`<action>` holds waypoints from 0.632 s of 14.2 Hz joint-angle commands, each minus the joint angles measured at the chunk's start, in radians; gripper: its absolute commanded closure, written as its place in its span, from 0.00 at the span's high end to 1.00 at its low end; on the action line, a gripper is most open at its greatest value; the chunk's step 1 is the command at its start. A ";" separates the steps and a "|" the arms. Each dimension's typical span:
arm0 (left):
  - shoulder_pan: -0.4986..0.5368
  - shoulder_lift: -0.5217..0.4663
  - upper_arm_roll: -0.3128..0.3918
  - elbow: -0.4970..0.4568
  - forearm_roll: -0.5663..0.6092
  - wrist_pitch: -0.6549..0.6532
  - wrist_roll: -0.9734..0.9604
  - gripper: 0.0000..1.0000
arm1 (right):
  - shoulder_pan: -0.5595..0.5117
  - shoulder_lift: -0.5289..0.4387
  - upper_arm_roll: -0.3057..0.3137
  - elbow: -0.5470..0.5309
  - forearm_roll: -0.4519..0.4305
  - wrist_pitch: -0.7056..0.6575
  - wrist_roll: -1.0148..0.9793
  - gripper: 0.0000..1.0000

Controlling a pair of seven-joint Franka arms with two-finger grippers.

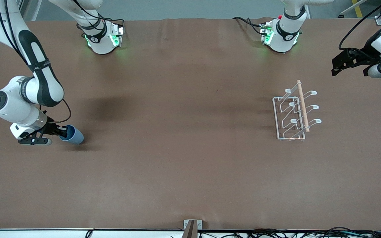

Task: Hang cup on cup holder
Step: 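Close the right gripper on the blue cup's rim, then lift the cup with the right gripper while the left gripper approaches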

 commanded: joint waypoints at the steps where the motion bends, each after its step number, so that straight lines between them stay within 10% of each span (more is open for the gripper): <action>1: 0.000 0.018 -0.003 0.026 -0.014 -0.013 0.011 1.00 | 0.048 -0.122 0.021 -0.010 0.012 -0.104 -0.005 0.02; 4: 0.002 0.018 -0.003 0.026 -0.014 -0.013 0.013 1.00 | 0.099 -0.175 0.052 -0.012 0.038 -0.137 -0.005 0.03; 9: -0.021 0.035 -0.006 0.029 -0.014 -0.001 0.008 1.00 | 0.220 -0.197 0.063 0.034 0.368 -0.240 -0.005 0.03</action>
